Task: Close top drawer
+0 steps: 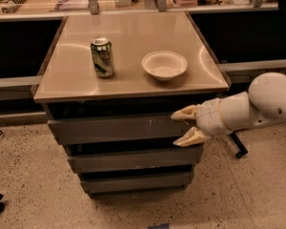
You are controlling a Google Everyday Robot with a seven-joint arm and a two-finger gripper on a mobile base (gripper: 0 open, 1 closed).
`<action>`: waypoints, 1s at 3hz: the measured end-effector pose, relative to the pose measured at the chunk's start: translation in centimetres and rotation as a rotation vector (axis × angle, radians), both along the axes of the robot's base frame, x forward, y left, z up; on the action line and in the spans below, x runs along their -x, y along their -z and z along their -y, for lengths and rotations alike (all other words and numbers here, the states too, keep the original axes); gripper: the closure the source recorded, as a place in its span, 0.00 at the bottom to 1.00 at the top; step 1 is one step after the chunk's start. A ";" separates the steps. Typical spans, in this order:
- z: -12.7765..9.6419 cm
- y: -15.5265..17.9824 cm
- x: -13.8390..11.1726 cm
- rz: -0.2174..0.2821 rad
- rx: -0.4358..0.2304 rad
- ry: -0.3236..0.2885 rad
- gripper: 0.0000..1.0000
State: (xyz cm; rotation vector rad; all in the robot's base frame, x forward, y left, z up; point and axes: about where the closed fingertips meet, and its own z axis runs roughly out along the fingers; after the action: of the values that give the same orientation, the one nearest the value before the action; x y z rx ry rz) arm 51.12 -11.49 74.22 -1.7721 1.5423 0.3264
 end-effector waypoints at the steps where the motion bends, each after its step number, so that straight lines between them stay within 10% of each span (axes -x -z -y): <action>1: 2.1 -8.2 -1.7 0.138 0.050 0.022 0.00; 3: 5.3 -23.5 -3.0 0.456 0.063 0.074 0.00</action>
Offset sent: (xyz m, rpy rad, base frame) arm 0.0351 -0.0741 0.3001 -0.0800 -0.5818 -0.1068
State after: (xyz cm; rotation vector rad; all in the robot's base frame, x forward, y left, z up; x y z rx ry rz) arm 54.08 -16.79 97.72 -1.6849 1.2927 -0.1586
